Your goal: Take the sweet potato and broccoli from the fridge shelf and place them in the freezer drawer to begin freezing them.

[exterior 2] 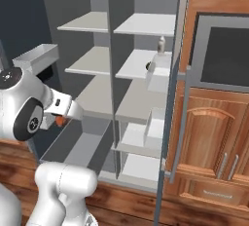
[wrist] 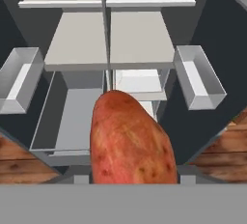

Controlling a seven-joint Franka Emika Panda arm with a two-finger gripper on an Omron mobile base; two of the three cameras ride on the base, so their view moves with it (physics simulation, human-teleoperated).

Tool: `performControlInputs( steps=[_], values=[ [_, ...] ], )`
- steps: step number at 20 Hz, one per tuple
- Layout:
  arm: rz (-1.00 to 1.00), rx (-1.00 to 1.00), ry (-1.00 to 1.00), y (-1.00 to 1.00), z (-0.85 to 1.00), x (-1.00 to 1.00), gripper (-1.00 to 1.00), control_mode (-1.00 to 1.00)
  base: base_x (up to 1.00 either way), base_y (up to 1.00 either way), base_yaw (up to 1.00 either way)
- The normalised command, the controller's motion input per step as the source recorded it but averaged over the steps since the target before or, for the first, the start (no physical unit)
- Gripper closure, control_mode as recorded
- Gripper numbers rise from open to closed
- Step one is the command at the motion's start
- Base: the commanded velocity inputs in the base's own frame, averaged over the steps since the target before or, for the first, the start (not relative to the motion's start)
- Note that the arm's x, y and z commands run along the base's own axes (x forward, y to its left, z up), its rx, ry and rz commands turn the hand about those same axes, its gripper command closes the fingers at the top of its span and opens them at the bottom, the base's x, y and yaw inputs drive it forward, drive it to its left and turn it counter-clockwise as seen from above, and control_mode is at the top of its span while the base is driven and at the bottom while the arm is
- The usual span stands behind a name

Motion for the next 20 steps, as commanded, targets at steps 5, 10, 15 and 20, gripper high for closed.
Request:
performControlInputs(
  steps=[5, 10, 15, 20],
  values=[
    [0.00, 0.00, 0.00, 0.00, 0.00, 0.00, 1.00, 1.00, 0.00, 0.31, 0.14],
    [0.17, 0.00, 0.12, 0.08, -0.49, 0.25, 1.00, -1.00, 0.00, 0.00, 0.00],
    [0.23, 0.00, 0.19, 0.03, -0.60, 0.76, 1.00, -1.00, 0.00, 0.00, 0.00],
    [0.22, 0.00, 0.20, 0.16, -0.63, 0.85, 1.00, -1.00, 0.00, 0.00, 0.00]
  ],
)
